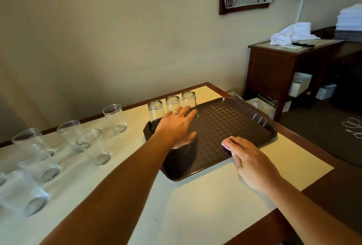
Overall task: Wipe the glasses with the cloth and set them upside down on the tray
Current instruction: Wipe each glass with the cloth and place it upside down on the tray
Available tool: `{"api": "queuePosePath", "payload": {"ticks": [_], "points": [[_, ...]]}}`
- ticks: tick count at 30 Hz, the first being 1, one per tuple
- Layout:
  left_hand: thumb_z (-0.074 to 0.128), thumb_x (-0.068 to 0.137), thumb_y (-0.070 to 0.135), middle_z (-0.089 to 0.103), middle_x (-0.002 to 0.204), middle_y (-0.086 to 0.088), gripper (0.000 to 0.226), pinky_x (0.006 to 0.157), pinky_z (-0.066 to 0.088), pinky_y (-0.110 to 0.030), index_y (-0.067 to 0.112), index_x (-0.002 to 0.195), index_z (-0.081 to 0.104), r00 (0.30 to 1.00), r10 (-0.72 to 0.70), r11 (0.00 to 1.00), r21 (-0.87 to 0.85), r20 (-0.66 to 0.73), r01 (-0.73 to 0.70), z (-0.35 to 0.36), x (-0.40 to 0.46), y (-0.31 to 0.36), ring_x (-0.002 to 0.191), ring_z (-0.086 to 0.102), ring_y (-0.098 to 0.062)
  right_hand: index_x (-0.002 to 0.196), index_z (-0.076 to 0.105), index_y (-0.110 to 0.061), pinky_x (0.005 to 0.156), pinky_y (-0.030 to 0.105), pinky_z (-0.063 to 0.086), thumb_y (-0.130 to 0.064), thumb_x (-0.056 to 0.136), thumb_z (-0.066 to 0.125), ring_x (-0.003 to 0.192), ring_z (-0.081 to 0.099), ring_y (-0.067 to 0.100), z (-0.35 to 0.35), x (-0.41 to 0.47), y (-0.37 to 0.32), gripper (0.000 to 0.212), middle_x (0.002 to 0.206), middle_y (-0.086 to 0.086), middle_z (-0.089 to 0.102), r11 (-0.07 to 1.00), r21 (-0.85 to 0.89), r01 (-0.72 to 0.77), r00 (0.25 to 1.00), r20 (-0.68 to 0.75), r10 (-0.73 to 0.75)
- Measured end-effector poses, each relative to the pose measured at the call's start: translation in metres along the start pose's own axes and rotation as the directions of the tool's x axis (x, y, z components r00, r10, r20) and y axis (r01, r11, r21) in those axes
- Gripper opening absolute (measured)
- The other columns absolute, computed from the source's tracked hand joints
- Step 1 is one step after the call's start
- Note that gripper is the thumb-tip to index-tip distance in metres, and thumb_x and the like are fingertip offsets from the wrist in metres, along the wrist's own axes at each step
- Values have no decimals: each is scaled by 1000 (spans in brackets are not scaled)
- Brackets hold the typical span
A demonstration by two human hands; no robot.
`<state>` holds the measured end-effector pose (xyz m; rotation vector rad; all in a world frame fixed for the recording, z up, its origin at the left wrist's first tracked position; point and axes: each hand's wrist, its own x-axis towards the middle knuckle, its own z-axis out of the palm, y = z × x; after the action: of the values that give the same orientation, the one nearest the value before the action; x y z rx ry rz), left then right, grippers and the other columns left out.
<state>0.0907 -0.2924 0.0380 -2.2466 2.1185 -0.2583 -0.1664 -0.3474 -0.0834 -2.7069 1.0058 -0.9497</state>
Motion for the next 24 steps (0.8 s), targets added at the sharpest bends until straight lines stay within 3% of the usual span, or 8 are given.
{"api": "queuePosePath", "payload": {"ticks": [2, 5, 9, 14, 19, 22, 24], "points": [[48, 103, 61, 15, 175, 0, 77, 126, 25, -49, 32, 166, 14, 999, -35, 993, -110, 20, 37, -2, -36, 8, 158, 21, -29, 139, 63, -20, 100, 36, 56, -27, 97, 50, 133, 57, 24, -2, 2, 0, 45, 143, 2, 62, 1000, -7, -11, 1000, 27, 11], [49, 103, 60, 23, 171, 3, 72, 121, 35, -43, 32, 164, 21, 996, -81, 976, -198, 31, 86, 4, -96, 12, 152, 33, -26, 143, 59, -19, 107, 35, 47, -8, 95, 67, 141, 50, 25, -7, 4, -10, 50, 148, 3, 57, 999, -28, -21, 997, 69, 23], [52, 102, 59, 32, 168, 6, 69, 117, 39, -38, 31, 161, 31, 979, -202, 931, -313, -9, 189, 22, -174, 4, 146, 43, -22, 147, 55, -22, 112, 25, 38, 0, 100, 57, 146, 41, 17, -8, -6, -63, 51, 154, -3, 50, 997, 55, 57, 991, 115, -63], [47, 98, 63, 45, 160, 3, 69, 113, 43, -39, 26, 156, 44, 934, -355, 855, -421, -50, 302, 37, -273, 1, 139, 51, -24, 153, 48, -24, 121, 28, 32, -5, 105, 46, 152, 29, 13, 10, -32, -139, 51, 161, -5, 40, 965, 203, 164, 966, 164, -198], [56, 90, 55, 57, 144, 8, 61, 99, 52, -35, 26, 144, 59, 833, -544, 723, -563, -105, 401, 51, -367, -5, 120, 63, -21, 141, 58, -12, 113, 36, 44, -3, 102, 48, 140, 48, 21, 21, -43, -225, 41, 149, 3, 53, 898, 319, 303, 905, 198, -376], [66, 93, 48, 57, 138, 10, 52, 94, 55, -35, 25, 139, 62, 734, -666, 620, -645, -132, 447, 52, -409, -9, 115, 63, -19, 145, 57, -14, 118, 25, 33, -5, 103, 51, 145, 44, 18, 33, -50, -262, 43, 154, 1, 50, 895, 348, 278, 895, 244, -372], [72, 94, 37, 60, 135, 8, 42, 90, 55, -34, 24, 134, 66, 642, -750, 552, -683, -156, 479, 50, -429, -13, 113, 64, -20, 142, 61, -14, 115, 25, 36, -8, 101, 55, 143, 46, 18, 37, -54, -275, 41, 152, 2, 53, 894, 349, 281, 894, 244, -376]]}}
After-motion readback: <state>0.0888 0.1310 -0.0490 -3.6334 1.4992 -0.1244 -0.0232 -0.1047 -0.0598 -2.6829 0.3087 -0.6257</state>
